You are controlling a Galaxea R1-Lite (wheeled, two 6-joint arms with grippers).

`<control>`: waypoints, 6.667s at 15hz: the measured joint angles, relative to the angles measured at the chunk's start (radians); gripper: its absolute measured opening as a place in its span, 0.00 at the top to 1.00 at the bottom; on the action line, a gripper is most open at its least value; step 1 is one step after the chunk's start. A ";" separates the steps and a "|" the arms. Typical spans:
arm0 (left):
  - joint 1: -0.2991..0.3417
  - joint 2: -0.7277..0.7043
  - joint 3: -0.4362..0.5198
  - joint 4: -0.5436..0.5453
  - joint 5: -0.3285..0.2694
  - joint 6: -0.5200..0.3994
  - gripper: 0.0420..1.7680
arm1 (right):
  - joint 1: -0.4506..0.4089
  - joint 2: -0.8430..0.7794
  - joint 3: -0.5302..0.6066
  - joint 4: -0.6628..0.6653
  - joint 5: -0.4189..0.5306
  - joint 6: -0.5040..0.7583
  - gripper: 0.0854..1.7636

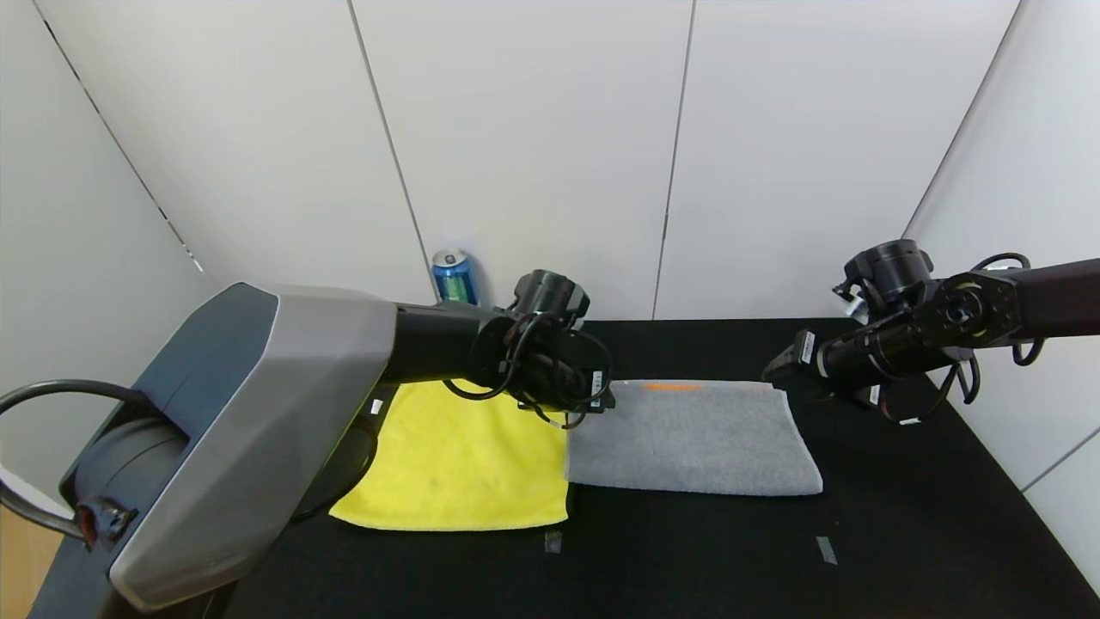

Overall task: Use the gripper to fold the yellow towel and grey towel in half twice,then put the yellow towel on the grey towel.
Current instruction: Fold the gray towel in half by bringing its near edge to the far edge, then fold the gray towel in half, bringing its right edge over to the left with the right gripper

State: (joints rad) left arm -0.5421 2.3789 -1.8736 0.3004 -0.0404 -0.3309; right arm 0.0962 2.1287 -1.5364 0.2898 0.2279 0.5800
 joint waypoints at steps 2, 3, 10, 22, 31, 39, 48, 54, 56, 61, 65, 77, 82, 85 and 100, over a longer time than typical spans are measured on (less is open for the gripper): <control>0.013 -0.020 -0.005 0.038 0.000 0.000 0.26 | 0.002 -0.013 -0.001 0.011 0.000 0.002 0.27; 0.016 -0.032 -0.009 0.055 0.000 0.000 0.23 | 0.004 -0.023 -0.001 0.012 0.000 0.003 0.24; 0.077 -0.190 -0.001 0.264 0.001 0.008 0.11 | 0.084 -0.155 0.001 0.124 0.006 0.011 0.12; 0.155 -0.423 0.210 0.303 -0.020 0.060 0.05 | 0.179 -0.244 0.081 0.186 -0.077 0.052 0.05; 0.113 -0.421 0.247 0.295 -0.050 0.049 0.04 | 0.025 -0.127 0.180 0.132 -0.086 0.005 0.04; 0.116 -0.420 0.245 0.295 -0.050 0.049 0.03 | 0.045 0.000 0.139 0.111 -0.082 0.006 0.04; 0.117 -0.419 0.243 0.295 -0.051 0.049 0.03 | 0.048 0.054 0.080 0.117 -0.082 0.007 0.04; 0.117 -0.419 0.242 0.295 -0.051 0.049 0.03 | 0.051 0.086 0.055 0.116 -0.081 0.008 0.04; 0.118 -0.419 0.242 0.295 -0.052 0.049 0.03 | 0.051 0.089 0.053 0.115 -0.081 0.007 0.04; 0.119 -0.419 0.244 0.295 -0.052 0.049 0.03 | 0.051 0.098 0.053 0.117 -0.081 0.009 0.41; 0.119 -0.419 0.244 0.295 -0.052 0.049 0.03 | 0.051 0.098 0.053 0.117 -0.081 0.009 0.41; 0.124 -0.419 0.249 0.295 -0.052 0.048 0.03 | 0.051 0.105 0.067 0.123 -0.081 0.017 0.98; 0.127 -0.419 0.248 0.295 -0.053 0.048 0.03 | 0.035 0.096 0.067 0.123 -0.079 0.017 0.98; 0.126 -0.418 0.245 0.295 -0.053 0.048 0.03 | 0.000 0.073 0.066 0.139 -0.076 0.010 0.98; 0.120 -0.414 0.238 0.295 -0.055 0.048 0.03 | -0.206 -0.004 0.050 0.204 -0.071 -0.122 0.98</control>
State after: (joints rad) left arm -0.4217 1.9651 -1.6355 0.5951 -0.0953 -0.2832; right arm -0.1100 2.1249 -1.4860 0.4943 0.1566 0.4577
